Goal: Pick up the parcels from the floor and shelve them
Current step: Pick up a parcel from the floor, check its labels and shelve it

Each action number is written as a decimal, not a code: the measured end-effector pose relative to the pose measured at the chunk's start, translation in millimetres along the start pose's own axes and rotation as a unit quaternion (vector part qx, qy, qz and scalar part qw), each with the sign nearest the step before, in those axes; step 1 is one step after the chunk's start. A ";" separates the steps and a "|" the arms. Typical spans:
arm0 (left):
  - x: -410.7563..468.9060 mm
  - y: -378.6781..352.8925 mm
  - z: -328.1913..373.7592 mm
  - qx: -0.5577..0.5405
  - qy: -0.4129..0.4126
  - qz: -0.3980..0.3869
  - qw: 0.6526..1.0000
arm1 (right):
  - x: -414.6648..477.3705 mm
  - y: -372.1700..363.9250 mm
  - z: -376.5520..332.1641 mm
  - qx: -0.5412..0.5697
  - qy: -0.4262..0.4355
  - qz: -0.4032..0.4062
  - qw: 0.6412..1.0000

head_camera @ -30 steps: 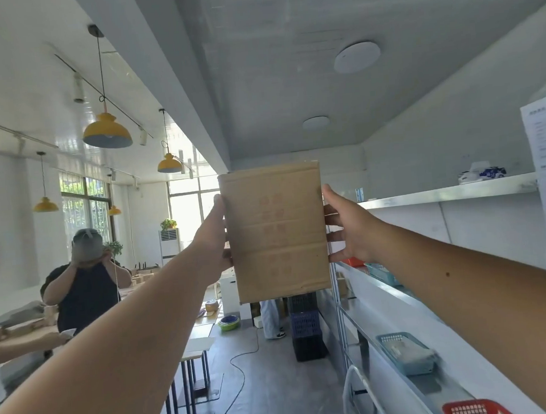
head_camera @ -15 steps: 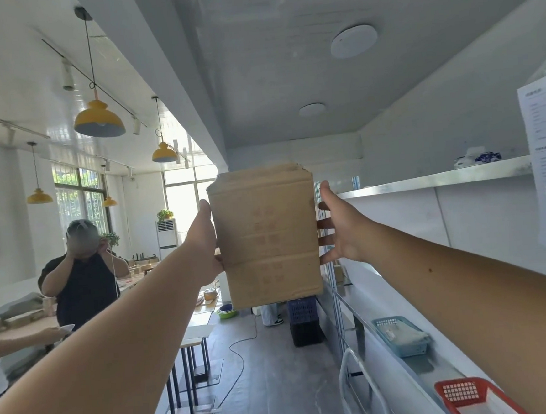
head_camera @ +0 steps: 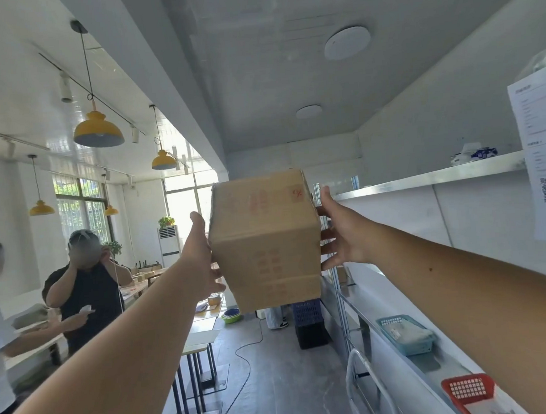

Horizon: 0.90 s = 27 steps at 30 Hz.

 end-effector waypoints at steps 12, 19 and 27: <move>-9.0 1.6 0.9 0.044 -0.027 -0.011 0.999 | 10.2 8.7 1.1 -0.020 0.005 0.030 0.999; -20.9 -4.0 0.4 0.022 -0.024 -0.020 0.999 | 7.2 8.4 -0.3 -0.020 0.018 0.017 1.000; -27.8 -4.2 1.0 -0.030 -0.061 -0.009 0.998 | 8.5 10.7 0.3 -0.054 0.033 0.017 0.998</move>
Point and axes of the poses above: each hand's wrist, its own x-axis towards the middle knuckle, its own y-axis out of the back of the hand, z = x × y, the point moved 9 cm from there along x, towards the middle knuckle, and after that the axes turned 8 degrees about y, right-handed, at the moved point
